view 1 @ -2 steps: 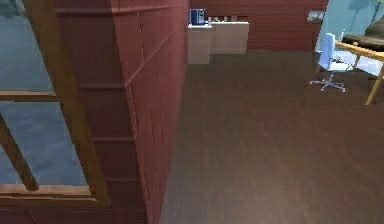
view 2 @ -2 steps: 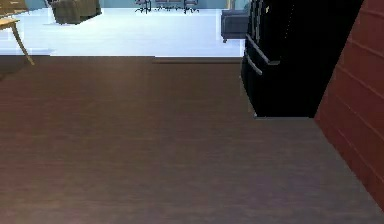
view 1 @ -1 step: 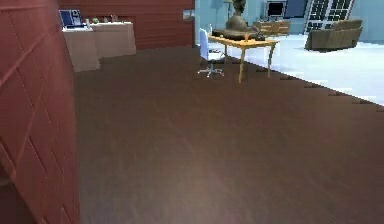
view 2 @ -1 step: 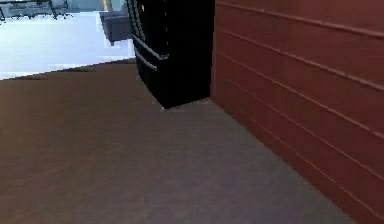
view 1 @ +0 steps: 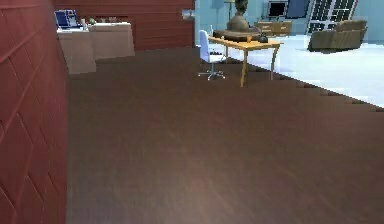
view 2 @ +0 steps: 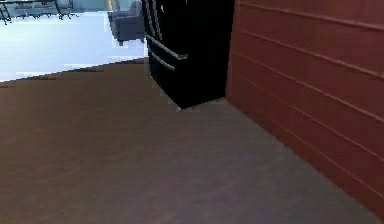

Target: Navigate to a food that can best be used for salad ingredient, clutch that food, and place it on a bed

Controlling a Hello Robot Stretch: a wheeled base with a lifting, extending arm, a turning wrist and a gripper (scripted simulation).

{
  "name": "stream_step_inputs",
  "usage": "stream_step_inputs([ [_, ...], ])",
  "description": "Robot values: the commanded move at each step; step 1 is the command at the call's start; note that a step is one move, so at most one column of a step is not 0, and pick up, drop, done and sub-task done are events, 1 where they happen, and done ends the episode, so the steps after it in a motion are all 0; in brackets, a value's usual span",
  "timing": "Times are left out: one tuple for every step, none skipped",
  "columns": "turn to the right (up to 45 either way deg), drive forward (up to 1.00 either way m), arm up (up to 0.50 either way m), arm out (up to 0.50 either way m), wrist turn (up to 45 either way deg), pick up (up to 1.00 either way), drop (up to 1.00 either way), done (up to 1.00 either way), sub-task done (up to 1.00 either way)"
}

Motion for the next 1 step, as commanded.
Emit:
stream_step_inputs([
  [18.0, 0.00, 0.00, 0.00, 0.0, 0.00, 0.00, 0.00, 0.00],
])
